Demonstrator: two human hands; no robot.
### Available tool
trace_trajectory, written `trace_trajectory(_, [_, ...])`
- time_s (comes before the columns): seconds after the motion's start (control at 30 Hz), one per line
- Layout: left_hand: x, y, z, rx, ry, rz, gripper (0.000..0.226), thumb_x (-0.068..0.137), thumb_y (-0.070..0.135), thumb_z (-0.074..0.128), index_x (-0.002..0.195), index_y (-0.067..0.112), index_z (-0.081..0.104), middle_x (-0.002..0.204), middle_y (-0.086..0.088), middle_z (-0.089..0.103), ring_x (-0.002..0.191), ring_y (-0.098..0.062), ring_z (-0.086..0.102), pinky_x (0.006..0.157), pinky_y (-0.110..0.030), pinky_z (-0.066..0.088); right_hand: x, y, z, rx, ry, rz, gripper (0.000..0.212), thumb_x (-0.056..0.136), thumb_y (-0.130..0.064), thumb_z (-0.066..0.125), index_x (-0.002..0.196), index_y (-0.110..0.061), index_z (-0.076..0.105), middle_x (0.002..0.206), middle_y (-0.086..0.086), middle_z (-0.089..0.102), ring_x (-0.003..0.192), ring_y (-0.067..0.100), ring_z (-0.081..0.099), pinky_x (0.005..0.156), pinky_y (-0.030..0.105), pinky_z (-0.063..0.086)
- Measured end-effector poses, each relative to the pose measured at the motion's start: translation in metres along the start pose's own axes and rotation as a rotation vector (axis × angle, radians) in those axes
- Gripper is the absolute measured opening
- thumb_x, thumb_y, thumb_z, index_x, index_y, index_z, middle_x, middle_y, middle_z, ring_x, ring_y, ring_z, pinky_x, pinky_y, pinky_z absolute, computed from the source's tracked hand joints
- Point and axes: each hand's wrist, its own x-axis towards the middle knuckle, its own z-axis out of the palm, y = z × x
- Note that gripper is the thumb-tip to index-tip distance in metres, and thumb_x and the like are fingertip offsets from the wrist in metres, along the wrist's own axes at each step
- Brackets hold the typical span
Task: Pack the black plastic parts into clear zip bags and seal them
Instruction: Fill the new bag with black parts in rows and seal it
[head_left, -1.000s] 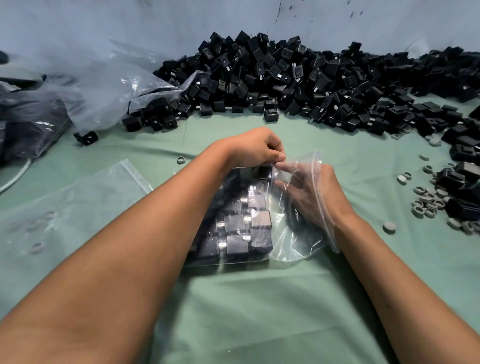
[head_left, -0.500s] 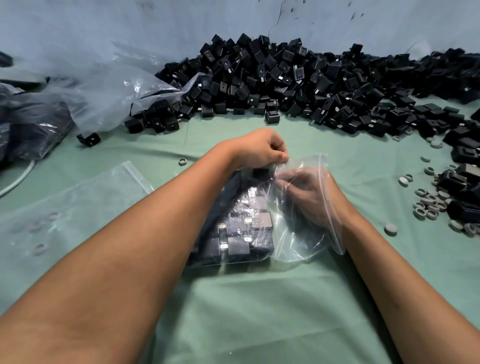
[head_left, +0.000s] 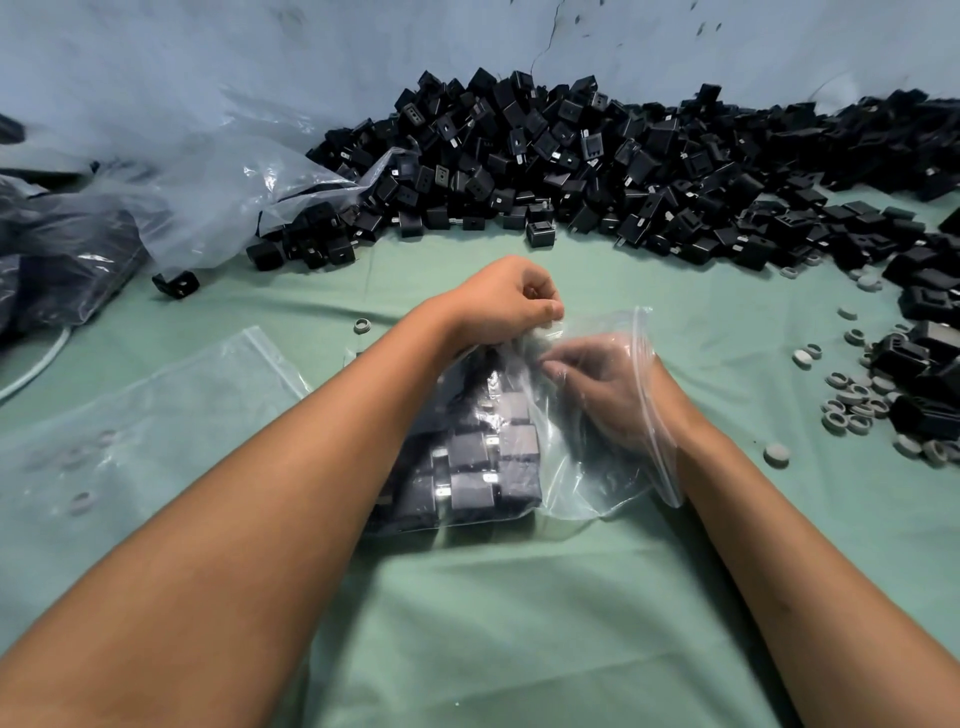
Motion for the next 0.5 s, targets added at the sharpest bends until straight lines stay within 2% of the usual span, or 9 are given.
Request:
trace_trajectory(0.13, [-0.015, -0.018, -0.017, -0.009, 0.093, -0.055, 0.011, 0.100, 0.016, 0.064, 0.092, 0.011, 0.070, 0.084, -0.002, 0.074, 0.070, -0.012, 0.064, 0.074, -0.032, 0.055, -0.001, -0.001, -0.001, -0.098, -0.032, -0.060, 0.008, 0.094, -0.024, 0.072, 0.094, -0.021, 0.080, 0.078, 0.000, 0.077, 0.070, 0.020, 0.074, 0.066, 0.041, 0.063])
trace_trajectory(0.23, [-0.033, -0.034, -0.032, -0.059, 0.095, -0.082, 0.013, 0.099, 0.018, 0.066, 0.090, 0.012, 0.072, 0.078, 0.002, 0.075, 0.068, -0.009, 0.066, 0.064, -0.020, 0.053, -0.001, -0.003, -0.001, -0.125, -0.040, -0.080, 0.011, 0.093, -0.030, 0.070, 0.097, -0.026, 0.080, 0.082, -0.002, 0.077, 0.071, 0.018, 0.074, 0.062, 0.034, 0.063])
trace_trajectory(0.3, [-0.045, -0.041, -0.040, -0.046, 0.040, -0.091, 0.013, 0.097, 0.024, 0.070, 0.091, 0.014, 0.076, 0.073, 0.007, 0.075, 0.063, -0.003, 0.064, 0.061, -0.014, 0.049, -0.002, -0.002, 0.001, -0.079, -0.025, -0.076, 0.009, 0.094, -0.030, 0.068, 0.096, -0.031, 0.077, 0.079, -0.009, 0.075, 0.067, 0.009, 0.073, 0.056, 0.023, 0.059])
trace_trajectory(0.37, [-0.052, -0.044, -0.040, -0.034, 0.000, -0.092, 0.011, 0.093, 0.028, 0.076, 0.091, 0.017, 0.078, 0.073, 0.006, 0.075, 0.065, -0.004, 0.063, 0.065, -0.020, 0.050, -0.002, 0.000, 0.002, -0.033, -0.002, -0.055, 0.010, 0.097, -0.027, 0.067, 0.098, -0.030, 0.077, 0.080, -0.017, 0.072, 0.066, 0.000, 0.071, 0.055, 0.013, 0.053])
trace_trajectory(0.43, [-0.054, -0.045, -0.038, -0.043, 0.004, -0.094, 0.011, 0.089, 0.028, 0.080, 0.091, 0.017, 0.079, 0.082, -0.004, 0.078, 0.072, -0.012, 0.064, 0.076, -0.031, 0.053, -0.001, 0.002, 0.002, -0.012, 0.004, -0.032, 0.013, 0.098, -0.026, 0.065, 0.104, -0.027, 0.077, 0.087, -0.019, 0.072, 0.072, -0.005, 0.071, 0.059, 0.011, 0.053])
trace_trajectory(0.5, [-0.054, -0.044, -0.036, -0.044, 0.019, -0.098, 0.012, 0.086, 0.028, 0.082, 0.088, 0.016, 0.079, 0.085, -0.010, 0.078, 0.074, -0.016, 0.065, 0.079, -0.035, 0.054, 0.001, 0.004, 0.002, -0.027, -0.003, -0.013, 0.020, 0.100, -0.028, 0.062, 0.115, -0.025, 0.075, 0.099, -0.015, 0.072, 0.082, -0.006, 0.071, 0.067, 0.013, 0.056])
